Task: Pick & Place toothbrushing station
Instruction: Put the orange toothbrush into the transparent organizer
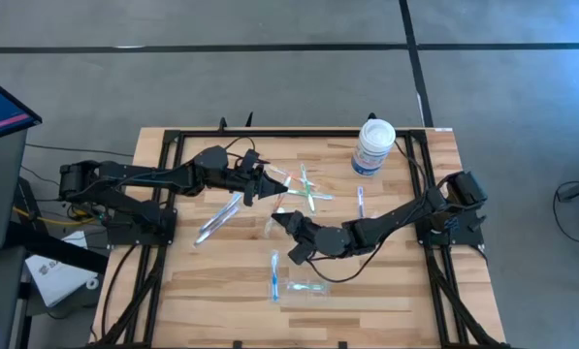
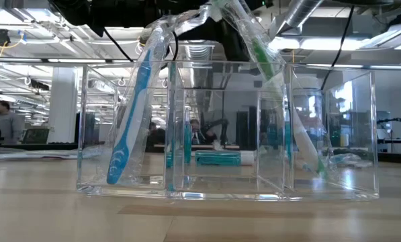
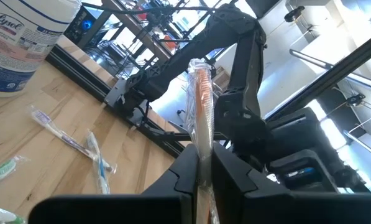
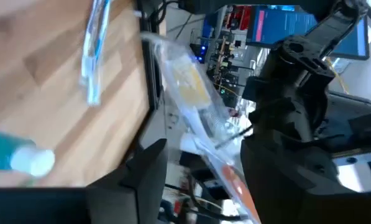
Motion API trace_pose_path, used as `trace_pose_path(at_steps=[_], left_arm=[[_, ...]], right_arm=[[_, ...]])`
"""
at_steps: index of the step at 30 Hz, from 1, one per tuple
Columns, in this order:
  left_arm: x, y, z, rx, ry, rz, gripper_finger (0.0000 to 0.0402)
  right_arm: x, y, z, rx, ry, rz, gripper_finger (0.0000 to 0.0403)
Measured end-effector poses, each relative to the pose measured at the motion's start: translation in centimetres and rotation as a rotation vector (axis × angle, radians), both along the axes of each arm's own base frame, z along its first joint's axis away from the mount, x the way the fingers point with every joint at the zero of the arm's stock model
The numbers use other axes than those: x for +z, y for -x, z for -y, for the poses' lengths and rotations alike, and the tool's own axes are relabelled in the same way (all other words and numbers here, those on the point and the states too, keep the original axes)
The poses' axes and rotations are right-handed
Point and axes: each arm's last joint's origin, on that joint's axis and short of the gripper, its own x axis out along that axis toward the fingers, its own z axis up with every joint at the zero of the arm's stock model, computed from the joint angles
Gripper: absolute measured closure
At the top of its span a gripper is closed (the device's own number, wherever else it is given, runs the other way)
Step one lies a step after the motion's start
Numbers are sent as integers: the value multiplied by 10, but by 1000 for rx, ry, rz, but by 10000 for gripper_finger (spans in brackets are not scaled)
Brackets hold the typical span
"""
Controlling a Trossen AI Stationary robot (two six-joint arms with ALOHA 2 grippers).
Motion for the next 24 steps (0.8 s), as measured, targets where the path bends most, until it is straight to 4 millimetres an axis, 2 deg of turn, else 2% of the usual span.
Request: trace_pose_path(at_steps=[5,7,13,18,24], left_arm=[[0,0,0,-8,15,-1,384],[0,0,0,-10,15,-1,384],[0,0,1,-17,17,-3,384],[0,0,0,-16,20,-3,382],[1,0,1,-23,31,-3,377]], right_arm=[[-6,-5,3,-41,90,-8,241],[-5,-8,2,-29,125,-4,256],[-17,-13,2,12,181,-47,290],[-16,-18,-1,32,271,-50,299],[-7,-22,2,16,269,-24,301]])
